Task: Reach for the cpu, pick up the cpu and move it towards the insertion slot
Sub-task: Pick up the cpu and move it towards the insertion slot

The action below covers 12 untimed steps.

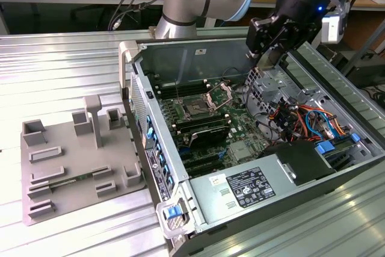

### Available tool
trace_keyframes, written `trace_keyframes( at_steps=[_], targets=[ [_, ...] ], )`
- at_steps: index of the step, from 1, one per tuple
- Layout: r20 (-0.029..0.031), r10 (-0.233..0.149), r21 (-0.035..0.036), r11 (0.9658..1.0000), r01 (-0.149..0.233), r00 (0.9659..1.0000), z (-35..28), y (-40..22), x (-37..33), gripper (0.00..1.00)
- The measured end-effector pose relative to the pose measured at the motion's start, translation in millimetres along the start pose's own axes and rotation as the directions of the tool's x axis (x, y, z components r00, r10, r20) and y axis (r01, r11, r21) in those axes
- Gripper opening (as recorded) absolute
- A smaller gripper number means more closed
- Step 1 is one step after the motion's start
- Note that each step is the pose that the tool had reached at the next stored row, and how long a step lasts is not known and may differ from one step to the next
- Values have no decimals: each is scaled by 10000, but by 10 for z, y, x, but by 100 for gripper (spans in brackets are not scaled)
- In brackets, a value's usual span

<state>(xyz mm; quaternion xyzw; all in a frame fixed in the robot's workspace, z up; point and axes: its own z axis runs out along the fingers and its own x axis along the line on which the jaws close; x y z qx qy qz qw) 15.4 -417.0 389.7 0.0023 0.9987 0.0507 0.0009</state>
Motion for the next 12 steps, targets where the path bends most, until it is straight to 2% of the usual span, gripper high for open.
trace_keyframes(
  at_steps=[12],
  targets=[
    [0,0,0,10000,0,10000,10,-1,-74,55]
  ],
)
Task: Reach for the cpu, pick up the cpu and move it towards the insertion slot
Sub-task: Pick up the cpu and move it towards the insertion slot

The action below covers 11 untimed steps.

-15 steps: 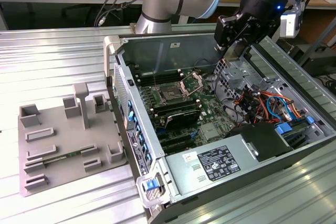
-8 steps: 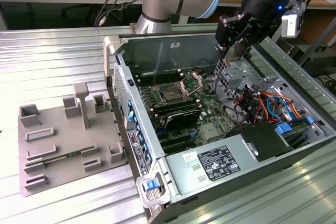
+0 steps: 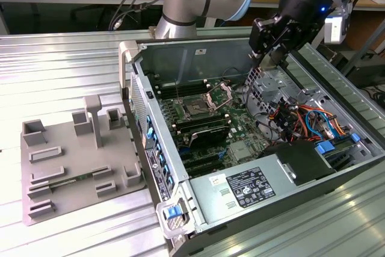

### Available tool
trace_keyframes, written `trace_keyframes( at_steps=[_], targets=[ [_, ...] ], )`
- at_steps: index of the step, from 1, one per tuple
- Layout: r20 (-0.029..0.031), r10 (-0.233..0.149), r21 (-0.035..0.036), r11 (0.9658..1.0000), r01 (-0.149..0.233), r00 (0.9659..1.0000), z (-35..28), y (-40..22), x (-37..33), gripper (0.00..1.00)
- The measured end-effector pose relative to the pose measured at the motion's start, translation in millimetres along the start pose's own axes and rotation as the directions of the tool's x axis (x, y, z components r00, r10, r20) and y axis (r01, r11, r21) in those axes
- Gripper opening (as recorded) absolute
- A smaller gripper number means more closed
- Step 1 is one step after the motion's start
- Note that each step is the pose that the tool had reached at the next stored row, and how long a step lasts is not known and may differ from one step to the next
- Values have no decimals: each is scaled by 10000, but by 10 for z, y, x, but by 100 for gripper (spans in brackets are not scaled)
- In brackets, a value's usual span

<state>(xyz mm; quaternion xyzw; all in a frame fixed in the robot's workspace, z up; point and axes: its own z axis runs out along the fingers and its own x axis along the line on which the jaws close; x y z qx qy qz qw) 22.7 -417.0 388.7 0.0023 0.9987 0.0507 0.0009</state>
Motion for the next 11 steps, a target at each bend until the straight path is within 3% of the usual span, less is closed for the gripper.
trace_keyframes(
  at_steps=[11],
  targets=[
    [0,0,0,10000,0,10000,7,0,-64,55]
  ],
)
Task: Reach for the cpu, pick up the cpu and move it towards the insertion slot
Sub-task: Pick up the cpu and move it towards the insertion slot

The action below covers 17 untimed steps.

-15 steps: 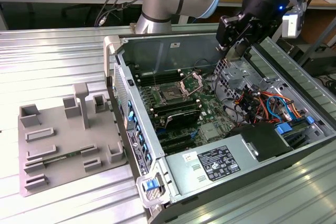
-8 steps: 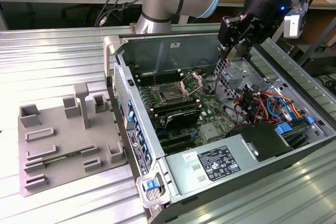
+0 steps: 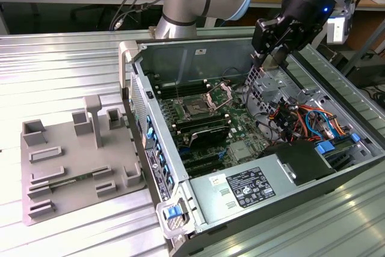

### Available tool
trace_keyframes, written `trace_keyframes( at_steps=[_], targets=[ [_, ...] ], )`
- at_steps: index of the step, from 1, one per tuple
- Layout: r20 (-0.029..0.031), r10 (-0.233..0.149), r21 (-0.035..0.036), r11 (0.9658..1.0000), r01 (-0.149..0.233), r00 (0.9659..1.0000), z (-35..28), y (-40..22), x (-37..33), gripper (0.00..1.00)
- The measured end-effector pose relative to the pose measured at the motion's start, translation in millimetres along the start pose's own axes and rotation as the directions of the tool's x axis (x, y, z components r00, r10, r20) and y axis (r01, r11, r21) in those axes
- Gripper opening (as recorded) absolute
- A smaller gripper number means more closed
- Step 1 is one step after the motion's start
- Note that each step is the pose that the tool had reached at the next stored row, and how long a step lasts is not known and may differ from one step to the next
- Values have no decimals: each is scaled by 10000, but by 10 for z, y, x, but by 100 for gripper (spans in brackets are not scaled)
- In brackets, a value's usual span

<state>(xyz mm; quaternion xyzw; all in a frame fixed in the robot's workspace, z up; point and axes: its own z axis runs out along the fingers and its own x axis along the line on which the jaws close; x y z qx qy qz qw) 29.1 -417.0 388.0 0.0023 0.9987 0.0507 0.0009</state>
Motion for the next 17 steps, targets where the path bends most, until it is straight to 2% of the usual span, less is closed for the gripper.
trace_keyframes(
  at_steps=[17],
  targets=[
    [0,0,0,10000,0,10000,13,-1,-85,55]
  ],
)
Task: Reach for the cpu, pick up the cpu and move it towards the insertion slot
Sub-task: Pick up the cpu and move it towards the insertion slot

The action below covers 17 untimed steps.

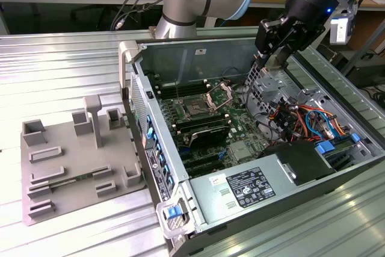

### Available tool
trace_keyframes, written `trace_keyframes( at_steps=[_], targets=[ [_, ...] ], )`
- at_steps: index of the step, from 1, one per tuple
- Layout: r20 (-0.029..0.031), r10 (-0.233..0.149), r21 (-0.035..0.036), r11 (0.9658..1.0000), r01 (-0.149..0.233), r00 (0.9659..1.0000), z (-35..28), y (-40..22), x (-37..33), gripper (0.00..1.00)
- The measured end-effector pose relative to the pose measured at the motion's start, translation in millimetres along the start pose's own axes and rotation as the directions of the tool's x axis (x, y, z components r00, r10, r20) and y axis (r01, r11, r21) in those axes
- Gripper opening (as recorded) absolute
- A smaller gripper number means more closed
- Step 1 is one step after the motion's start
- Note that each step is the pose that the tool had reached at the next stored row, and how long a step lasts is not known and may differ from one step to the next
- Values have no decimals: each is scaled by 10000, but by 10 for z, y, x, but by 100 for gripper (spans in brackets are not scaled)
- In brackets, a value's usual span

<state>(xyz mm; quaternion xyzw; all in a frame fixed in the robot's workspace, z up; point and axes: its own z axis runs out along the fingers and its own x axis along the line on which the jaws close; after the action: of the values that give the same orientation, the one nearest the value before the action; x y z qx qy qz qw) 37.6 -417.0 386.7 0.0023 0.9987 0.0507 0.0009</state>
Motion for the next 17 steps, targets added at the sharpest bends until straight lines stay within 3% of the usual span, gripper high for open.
trace_keyframes(
  at_steps=[17],
  targets=[
    [0,0,0,10000,0,10000,10,-1,-77,55]
  ],
)
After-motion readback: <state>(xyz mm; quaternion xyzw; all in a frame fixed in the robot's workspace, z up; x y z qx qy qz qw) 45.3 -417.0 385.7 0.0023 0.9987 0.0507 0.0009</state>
